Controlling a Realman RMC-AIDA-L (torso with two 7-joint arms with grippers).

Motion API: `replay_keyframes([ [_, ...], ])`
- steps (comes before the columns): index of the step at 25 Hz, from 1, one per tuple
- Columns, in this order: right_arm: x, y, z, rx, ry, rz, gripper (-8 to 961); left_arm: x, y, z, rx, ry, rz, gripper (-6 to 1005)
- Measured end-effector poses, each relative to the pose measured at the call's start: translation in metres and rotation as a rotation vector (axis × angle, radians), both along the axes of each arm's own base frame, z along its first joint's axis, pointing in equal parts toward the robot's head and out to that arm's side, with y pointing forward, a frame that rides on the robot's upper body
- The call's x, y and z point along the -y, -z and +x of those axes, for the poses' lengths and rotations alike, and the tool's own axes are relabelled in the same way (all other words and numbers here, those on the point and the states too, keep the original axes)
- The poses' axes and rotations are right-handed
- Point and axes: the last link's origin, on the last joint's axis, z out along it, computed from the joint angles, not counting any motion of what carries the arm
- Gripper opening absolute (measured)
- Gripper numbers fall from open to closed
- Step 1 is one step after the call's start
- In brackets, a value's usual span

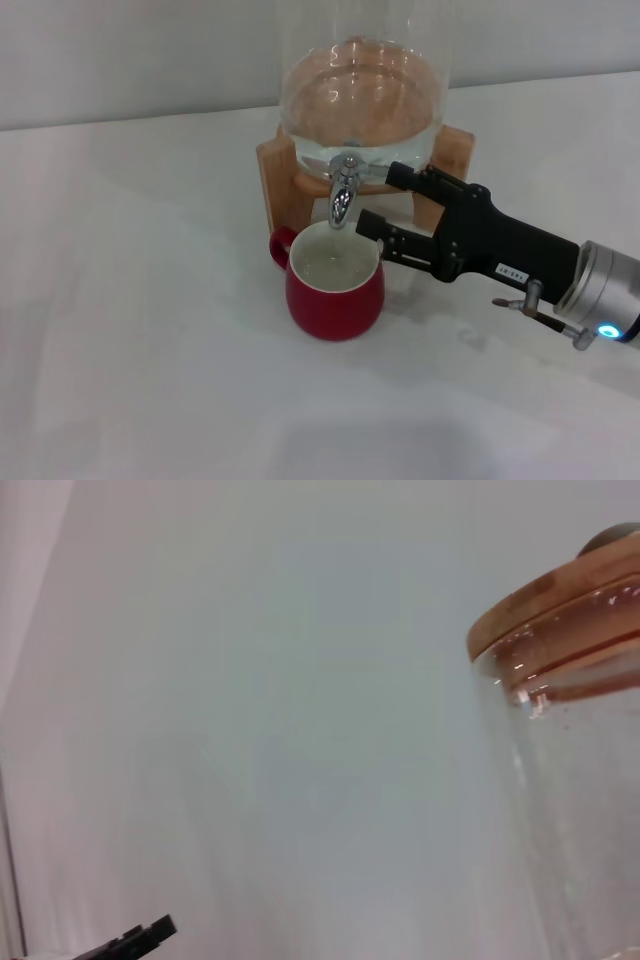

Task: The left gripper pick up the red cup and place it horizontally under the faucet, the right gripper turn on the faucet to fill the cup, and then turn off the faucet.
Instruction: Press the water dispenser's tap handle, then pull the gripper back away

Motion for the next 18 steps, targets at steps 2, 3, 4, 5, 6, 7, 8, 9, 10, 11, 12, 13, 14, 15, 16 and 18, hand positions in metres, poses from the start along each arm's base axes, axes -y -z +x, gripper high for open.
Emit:
replay_keyframes([
  [2,-0.0006,-0.0008,0.0003,0.0,0.002,0.004,853,-0.0001,-0.0001,0.0,0.0,0.0,0.0,884],
  [3,-0.0008,-0.001,0.0003,0.0,0.002,0.005,853,-0.0001,-0.0002,0.0,0.0,0.0,0.0,884],
  [4,-0.0007,-0.001,0.0003,0.0,0.002,0.005,853,-0.0001,-0.0002,0.0,0.0,0.0,0.0,884],
  [5,-0.0008,-0.001,0.0001,0.0,0.001,0.005,853,-0.0001,-0.0002,0.0,0.0,0.0,0.0,884],
  [6,-0.0009,-0.001,0.0,-0.001,0.0,0.005,853,-0.0002,-0.0002,0.0,0.0,0.0,0.0,884],
  [7,-0.0011,-0.001,-0.0003,-0.001,-0.001,0.005,853,-0.0003,-0.0002,-0.0001,0.0,-0.001,0.0,884],
  [8,-0.0012,-0.001,-0.0005,-0.001,-0.001,0.005,853,-0.0005,-0.0001,-0.0002,0.0,-0.001,-0.001,884],
  [9,-0.0013,-0.001,-0.0007,-0.001,-0.002,0.005,853,-0.0006,0.0,-0.0003,0.0,-0.003,-0.002,884],
  [10,-0.0013,-0.0011,-0.001,-0.002,-0.004,0.005,853,-0.0008,0.0001,-0.0005,0.001,-0.004,-0.003,884],
  [11,-0.0012,-0.0013,-0.0014,-0.004,-0.006,0.005,853,-0.0011,0.0002,-0.0006,0.001,-0.005,-0.004,884],
  [12,-0.0009,-0.0015,-0.0017,-0.006,-0.009,0.005,853,-0.0013,0.0002,-0.0006,0.001,-0.006,-0.004,884],
  [13,-0.0005,-0.0018,-0.0021,-0.009,-0.012,0.005,853,-0.0014,0.0002,-0.0005,0.001,-0.005,-0.004,884],
  [14,0.0002,-0.0021,-0.0025,-0.012,-0.016,0.005,853,-0.0016,0.0001,-0.0004,0.001,-0.005,-0.004,884],
  [15,0.0012,-0.0023,-0.0032,-0.016,-0.022,0.003,852,-0.0016,0.0002,-0.0004,0.001,-0.005,-0.004,885],
  [16,0.0025,-0.0026,-0.0036,-0.021,-0.029,0.001,852,-0.0016,0.0002,-0.0005,0.001,-0.006,-0.005,885],
  [18,0.0065,-0.0034,-0.0039,-0.034,-0.042,-0.004,852,-0.0018,0.0003,-0.0006,0.002,-0.007,-0.006,885],
])
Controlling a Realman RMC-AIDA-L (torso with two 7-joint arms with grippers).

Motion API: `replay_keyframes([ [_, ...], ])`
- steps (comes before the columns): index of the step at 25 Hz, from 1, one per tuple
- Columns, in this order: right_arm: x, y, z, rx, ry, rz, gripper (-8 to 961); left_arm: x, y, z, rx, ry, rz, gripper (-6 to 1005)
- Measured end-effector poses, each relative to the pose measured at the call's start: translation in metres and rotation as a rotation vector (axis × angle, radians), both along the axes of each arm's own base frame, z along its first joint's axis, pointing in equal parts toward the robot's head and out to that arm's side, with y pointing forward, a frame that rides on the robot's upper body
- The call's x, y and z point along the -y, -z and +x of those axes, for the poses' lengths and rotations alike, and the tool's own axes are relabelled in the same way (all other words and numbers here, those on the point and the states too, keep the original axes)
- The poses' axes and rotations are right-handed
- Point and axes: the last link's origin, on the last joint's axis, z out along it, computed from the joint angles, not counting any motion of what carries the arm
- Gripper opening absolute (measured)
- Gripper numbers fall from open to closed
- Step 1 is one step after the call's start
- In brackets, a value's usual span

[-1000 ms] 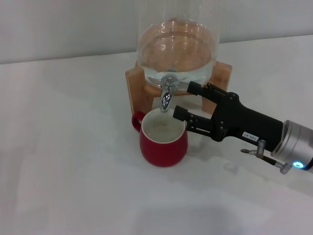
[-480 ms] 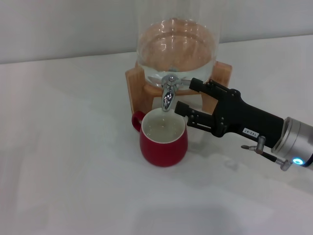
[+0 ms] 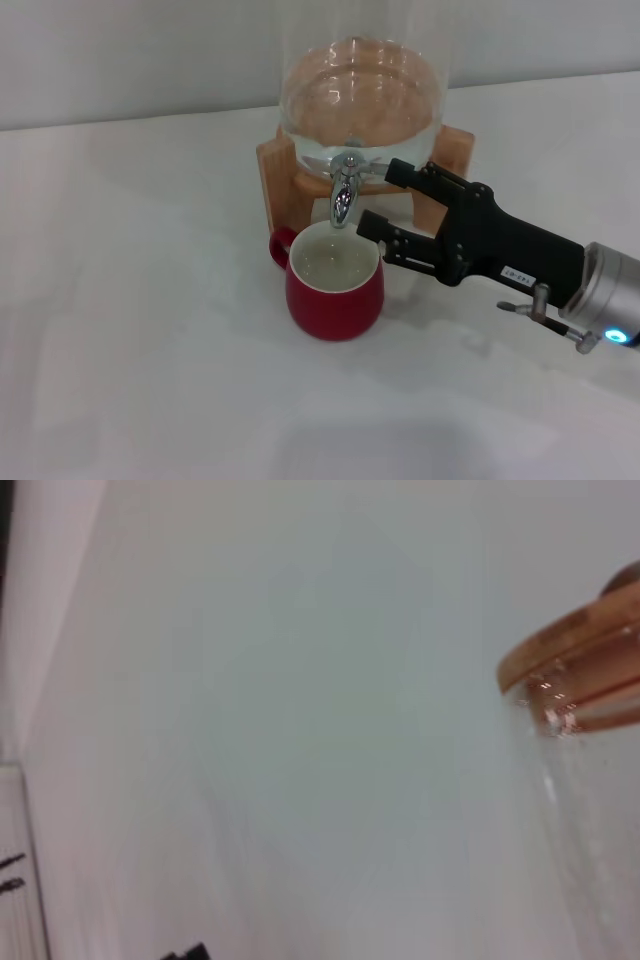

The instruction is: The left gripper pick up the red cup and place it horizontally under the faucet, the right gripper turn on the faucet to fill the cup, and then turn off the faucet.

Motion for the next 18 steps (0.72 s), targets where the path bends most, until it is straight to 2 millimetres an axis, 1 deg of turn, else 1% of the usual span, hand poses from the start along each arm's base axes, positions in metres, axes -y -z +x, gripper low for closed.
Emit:
replay_keyframes([
  [4,0.008,-0.004,0.001,-0.032,-0.014,0.006,852,0.0,0.0,0.0,0.0,-0.001,-0.001,885],
  [6,0.007,-0.008,0.002,-0.046,-0.007,0.027,852,0.0,0.0,-0.001,0.0,-0.003,-0.002,885],
  [18,-0.011,-0.04,0.016,-0.097,0.095,0.205,851,0.004,0.0,-0.002,0.001,-0.008,0.001,885],
])
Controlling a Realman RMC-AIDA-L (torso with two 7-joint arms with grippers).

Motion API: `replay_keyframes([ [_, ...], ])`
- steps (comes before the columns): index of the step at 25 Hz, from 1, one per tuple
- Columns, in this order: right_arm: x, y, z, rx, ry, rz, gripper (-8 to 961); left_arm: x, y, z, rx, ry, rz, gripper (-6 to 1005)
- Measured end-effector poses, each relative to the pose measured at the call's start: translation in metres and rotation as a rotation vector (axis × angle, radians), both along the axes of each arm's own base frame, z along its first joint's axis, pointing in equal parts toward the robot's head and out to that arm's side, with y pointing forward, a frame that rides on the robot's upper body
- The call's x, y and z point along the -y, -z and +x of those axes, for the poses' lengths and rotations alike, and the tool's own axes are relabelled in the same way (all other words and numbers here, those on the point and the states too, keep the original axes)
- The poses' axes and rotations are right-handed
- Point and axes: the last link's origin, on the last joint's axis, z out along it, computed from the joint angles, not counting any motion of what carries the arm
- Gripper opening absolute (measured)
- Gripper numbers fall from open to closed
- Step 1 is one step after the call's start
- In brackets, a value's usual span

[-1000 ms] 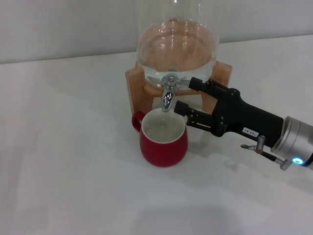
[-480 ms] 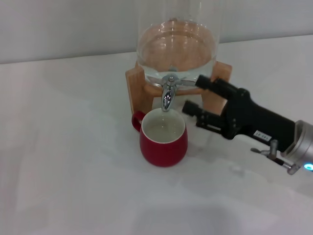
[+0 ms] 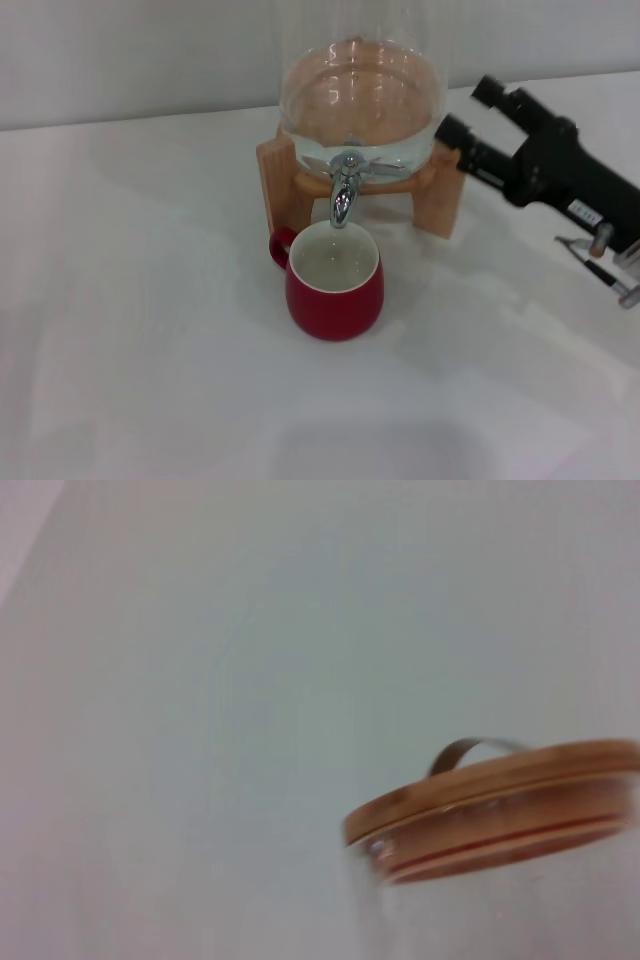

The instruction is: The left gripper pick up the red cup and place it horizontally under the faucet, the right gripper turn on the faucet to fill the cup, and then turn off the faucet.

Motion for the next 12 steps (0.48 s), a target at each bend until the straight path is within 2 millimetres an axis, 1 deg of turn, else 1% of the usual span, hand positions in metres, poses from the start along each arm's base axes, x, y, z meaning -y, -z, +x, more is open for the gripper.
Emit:
replay_keyframes([
  [9,-0.014,-0.018,0.015,-0.017,0.117,0.099,848,0.002,0.001,-0.002,0.001,-0.009,-0.005,885],
  [10,-0.02,-0.024,0.021,-0.02,0.168,0.135,848,0.002,0.001,-0.002,0.002,-0.01,-0.005,885],
  [12,-0.024,-0.029,0.025,-0.02,0.196,0.167,847,0.002,0.001,-0.002,0.002,-0.011,-0.005,885],
])
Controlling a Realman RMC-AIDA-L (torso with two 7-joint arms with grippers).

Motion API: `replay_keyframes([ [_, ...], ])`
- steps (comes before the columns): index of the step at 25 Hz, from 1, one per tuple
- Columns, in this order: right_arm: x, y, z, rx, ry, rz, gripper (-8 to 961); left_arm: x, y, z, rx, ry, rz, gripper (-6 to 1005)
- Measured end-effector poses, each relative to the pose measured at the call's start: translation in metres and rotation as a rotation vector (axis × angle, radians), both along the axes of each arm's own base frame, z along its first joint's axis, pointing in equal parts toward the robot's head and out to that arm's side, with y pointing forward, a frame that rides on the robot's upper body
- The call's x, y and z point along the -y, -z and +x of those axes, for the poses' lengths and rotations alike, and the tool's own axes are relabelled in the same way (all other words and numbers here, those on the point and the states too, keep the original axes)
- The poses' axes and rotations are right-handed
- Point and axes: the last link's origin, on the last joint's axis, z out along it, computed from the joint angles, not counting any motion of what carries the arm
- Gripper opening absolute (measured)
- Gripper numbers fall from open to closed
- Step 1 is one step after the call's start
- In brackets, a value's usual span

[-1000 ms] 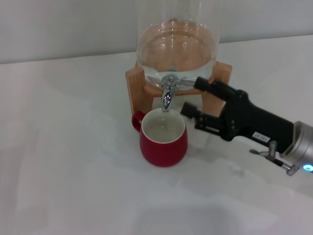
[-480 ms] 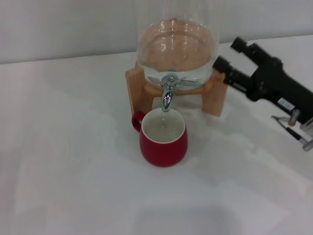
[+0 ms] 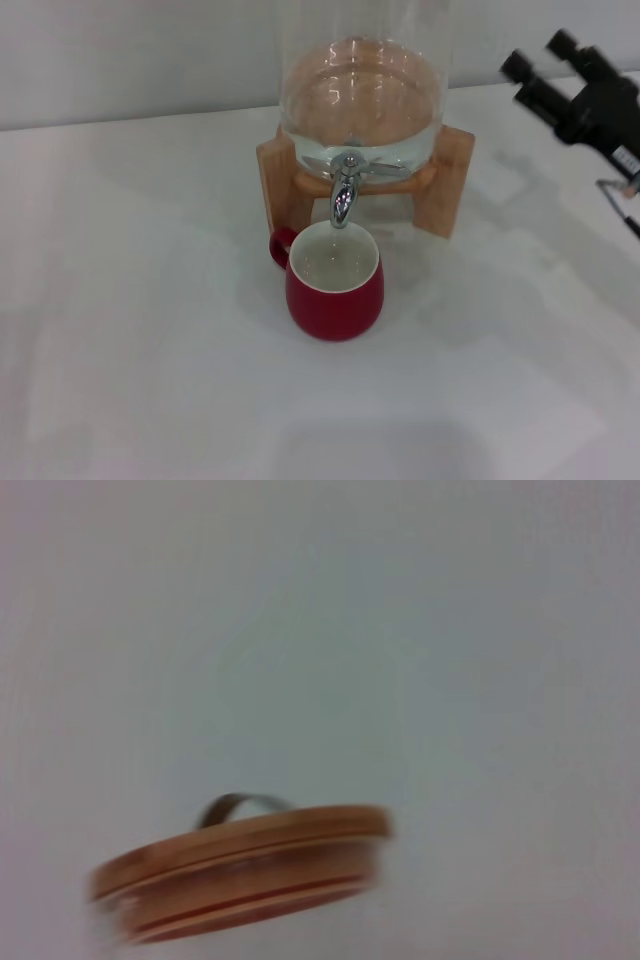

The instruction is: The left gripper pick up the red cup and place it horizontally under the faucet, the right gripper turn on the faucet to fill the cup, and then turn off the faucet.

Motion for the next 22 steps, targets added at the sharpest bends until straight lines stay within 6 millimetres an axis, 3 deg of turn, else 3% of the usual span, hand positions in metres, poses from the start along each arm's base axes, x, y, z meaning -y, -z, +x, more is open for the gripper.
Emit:
replay_keyframes([
  [8,-0.016,-0.018,0.011,0.037,0.099,0.122,844,0.004,0.0,-0.002,0.005,-0.012,0.005,885],
  [22,-0.02,-0.022,0.03,0.157,0.225,0.248,840,0.004,-0.001,-0.004,0.008,-0.019,0.012,885],
])
